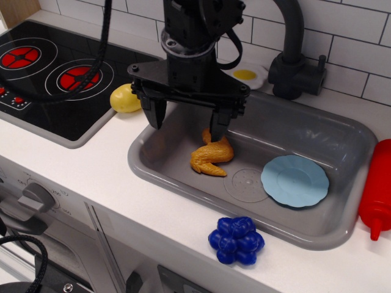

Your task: Put blueberries on plate sink

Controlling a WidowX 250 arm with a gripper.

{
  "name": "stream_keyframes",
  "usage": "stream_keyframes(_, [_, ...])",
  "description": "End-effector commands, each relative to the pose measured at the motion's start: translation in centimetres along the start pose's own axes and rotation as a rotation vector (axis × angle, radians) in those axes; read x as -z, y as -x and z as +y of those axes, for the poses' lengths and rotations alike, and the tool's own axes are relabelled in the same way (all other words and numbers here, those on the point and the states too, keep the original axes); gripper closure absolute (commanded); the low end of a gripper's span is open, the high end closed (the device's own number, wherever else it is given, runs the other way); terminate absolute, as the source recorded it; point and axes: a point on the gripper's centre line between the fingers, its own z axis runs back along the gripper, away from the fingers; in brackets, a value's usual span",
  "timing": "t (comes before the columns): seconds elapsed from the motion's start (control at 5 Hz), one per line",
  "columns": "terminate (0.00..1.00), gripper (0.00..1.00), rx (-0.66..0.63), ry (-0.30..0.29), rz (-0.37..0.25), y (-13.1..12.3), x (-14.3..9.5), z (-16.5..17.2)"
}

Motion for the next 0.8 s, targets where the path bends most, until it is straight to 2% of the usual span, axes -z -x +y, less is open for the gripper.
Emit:
stream_keyframes(0.0, [0.0,0.0,0.0,0.0,0.0,0.0,0.0,0.0])
stream_keyframes(0.2, [0.0,0.0,0.003,0.053,0.074,1.9,-1.4,-2.3])
stream_keyframes(0.4, [0.0,0.0,0.005,0.117,0.103,3.5,-3.6,-4.2])
stream_keyframes(0.6, [0.0,0.0,0.026,0.159,0.157,5.9,-4.4,-5.4])
